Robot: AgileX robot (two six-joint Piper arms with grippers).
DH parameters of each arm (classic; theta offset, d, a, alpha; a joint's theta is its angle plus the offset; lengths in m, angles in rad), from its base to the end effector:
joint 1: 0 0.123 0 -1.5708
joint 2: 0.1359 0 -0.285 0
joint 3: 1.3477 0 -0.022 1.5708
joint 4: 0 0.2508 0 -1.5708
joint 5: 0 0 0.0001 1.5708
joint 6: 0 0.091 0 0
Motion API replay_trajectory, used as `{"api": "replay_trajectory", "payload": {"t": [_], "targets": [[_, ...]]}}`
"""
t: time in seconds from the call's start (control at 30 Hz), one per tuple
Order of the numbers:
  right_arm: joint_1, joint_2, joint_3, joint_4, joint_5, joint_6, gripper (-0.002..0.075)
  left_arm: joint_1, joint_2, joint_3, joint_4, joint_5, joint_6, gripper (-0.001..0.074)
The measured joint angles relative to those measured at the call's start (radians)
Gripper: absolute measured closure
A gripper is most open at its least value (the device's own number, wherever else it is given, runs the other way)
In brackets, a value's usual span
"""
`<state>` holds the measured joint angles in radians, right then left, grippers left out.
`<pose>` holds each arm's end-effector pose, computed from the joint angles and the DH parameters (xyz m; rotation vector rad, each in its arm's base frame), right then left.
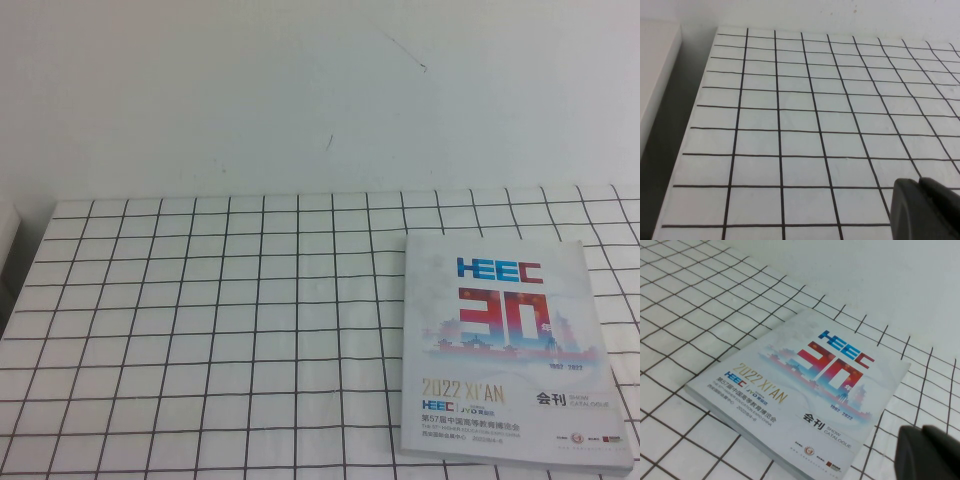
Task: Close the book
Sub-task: 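Close the open booklet and leave it lying on the table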
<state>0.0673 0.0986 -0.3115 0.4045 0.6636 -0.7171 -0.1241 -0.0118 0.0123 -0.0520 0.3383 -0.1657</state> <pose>0.0380 0.0247 0.2563 -0.5889 1.7896 0.0097 0.0526 -0.0082 0.1792 -0.0707 1.8280 -0.2549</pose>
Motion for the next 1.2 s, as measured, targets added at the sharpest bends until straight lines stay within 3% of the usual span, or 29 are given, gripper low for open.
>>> {"api": "replay_trajectory", "payload": {"t": [0.13,0.27,0.37,0.6,0.77,1.2], "targets": [[0.000,-0.022,0.016,-0.026,-0.027,-0.012,0.0729,0.000,0.000,0.000,0.000,0.000,-0.001,0.0738],[-0.019,-0.085,0.047,-0.185,-0.073,-0.019,0.0729,0.000,0.000,0.000,0.002,0.000,-0.002,0.0738],[-0.049,-0.110,0.101,-0.220,-0.183,-0.008,0.0729,0.000,0.000,0.000,0.004,0.000,-0.002,0.0738],[-0.079,-0.111,0.309,-0.352,-0.499,0.337,0.0729,0.000,0.000,0.000,0.004,0.000,-0.003,0.0738],[-0.127,-0.111,0.338,-0.405,-0.342,0.510,0.0729,0.000,-0.002,0.000,0.006,0.000,-0.003,0.0738],[-0.130,-0.111,0.332,-0.439,-0.311,0.638,0.0729,0.000,-0.002,0.000,0.008,0.000,-0.003,0.0738]]}}
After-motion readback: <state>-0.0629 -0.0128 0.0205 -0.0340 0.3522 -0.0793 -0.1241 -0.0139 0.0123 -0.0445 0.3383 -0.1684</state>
